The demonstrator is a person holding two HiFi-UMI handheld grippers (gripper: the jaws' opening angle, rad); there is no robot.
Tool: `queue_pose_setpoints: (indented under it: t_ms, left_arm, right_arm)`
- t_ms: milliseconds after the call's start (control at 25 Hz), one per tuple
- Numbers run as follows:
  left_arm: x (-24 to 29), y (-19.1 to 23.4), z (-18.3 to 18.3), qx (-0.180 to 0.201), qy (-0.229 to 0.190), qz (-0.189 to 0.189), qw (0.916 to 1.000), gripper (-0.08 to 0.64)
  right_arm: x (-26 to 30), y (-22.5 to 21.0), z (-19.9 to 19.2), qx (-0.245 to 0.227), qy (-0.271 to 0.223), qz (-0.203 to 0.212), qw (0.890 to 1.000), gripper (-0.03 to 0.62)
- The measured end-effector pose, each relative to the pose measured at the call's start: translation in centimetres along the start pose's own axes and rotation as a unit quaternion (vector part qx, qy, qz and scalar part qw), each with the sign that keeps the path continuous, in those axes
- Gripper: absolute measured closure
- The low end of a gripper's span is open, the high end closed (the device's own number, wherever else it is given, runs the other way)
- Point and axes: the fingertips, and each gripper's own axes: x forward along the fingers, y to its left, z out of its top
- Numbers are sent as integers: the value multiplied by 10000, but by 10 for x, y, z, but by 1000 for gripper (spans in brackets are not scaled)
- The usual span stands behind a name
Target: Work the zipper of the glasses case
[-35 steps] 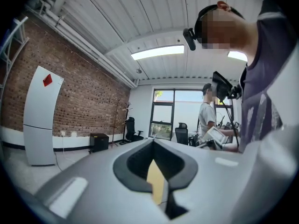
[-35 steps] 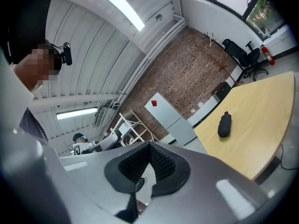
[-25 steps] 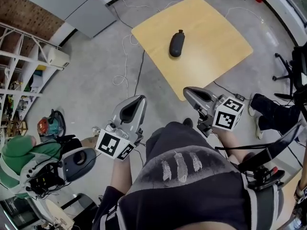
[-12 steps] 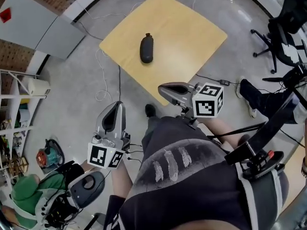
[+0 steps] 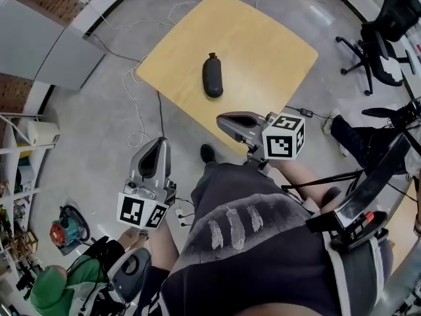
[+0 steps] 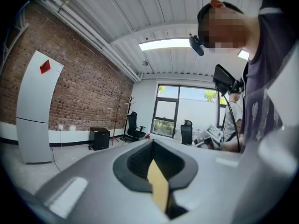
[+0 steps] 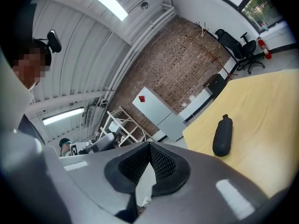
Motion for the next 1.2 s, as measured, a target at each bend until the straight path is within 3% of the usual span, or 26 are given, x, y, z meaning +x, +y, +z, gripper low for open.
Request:
queue_pose_setpoints:
  t_ms: [320,560,640,840,920,1200]
  left_arm:
    - [25,80,12,-86,-111,-632,9979,558]
    - [31,119,4,-348,-102,-900,9953,558]
    - [34,124,2,-378,-45,-967,9946,558]
    - [47,121,4,-292,22,-1037,9942,558]
    - [52,119,5,-255,57,-1011,9945,558]
    - [58,109,1,-203,263,-820,9961,558]
  right_arm:
    - [58,-5,8,-27,61,-441,9990,591]
    - [86,-15,11,-573,541,-890,9929,591]
    - [88,-23,14,-563,592,-1020,9914,589]
    - [83,-64,20,-330,681,-1319,9884,329]
    - [81,-86,25,-162,653,-1484,9866,287]
    - [70,-183,26,674,683,-2115,9727,244]
